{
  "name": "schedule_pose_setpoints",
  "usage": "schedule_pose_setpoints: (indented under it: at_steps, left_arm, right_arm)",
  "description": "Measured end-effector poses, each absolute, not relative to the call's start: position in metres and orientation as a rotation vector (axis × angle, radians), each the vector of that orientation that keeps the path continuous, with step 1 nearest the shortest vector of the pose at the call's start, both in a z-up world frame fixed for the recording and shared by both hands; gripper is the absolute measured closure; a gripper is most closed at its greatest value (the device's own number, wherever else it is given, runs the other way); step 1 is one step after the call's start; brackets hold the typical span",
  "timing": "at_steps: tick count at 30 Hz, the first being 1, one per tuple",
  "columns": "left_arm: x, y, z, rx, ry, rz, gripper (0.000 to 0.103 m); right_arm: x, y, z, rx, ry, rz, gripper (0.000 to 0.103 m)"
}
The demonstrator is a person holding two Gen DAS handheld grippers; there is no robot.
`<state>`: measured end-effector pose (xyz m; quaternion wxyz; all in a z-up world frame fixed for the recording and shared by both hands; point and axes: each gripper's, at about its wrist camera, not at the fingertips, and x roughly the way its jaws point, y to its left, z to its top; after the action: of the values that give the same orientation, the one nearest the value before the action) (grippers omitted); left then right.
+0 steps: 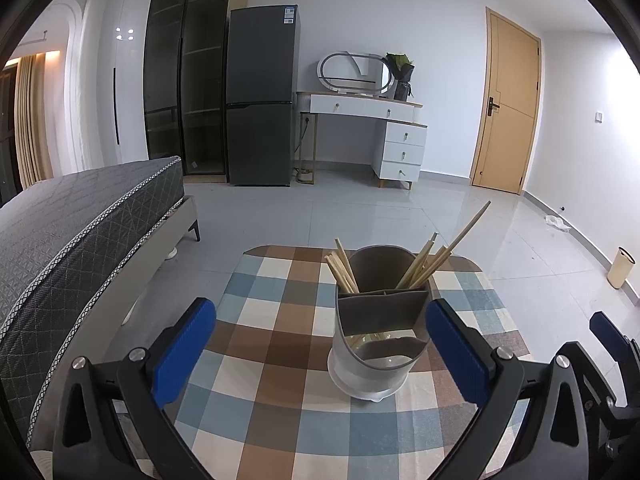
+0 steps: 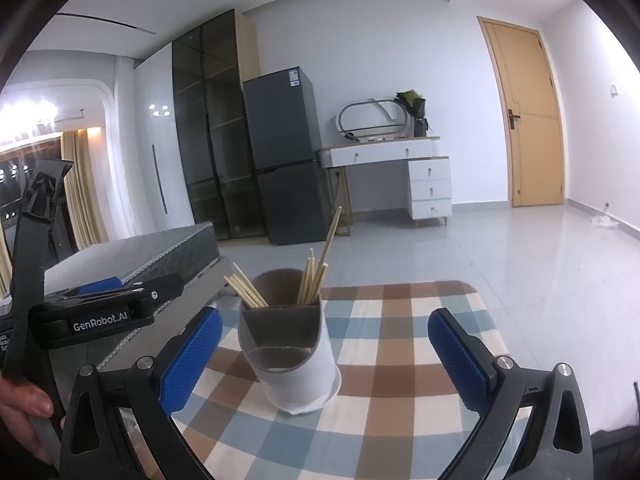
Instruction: Organize utensils
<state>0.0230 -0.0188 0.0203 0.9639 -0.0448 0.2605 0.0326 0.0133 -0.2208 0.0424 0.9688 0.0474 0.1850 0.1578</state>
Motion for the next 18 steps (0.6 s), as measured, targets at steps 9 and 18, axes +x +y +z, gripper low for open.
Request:
schedule_pose_setpoints:
  at_steps: [9, 18]
  left_arm:
    - [0.0230, -0.0188, 0.0205, -0.092, 0.527, 0.065, 0.001]
    - [0.0221, -0.0197, 0.0217, -0.091, 0.524, 0.065, 0.001]
  right_arm:
    - [0.0140, -0.2211, 0.0421, 0.092, 0.375, 0.319, 0.000]
    - [0.0141, -0.2210, 0.0419, 0.092, 0.374, 0.318, 0.000]
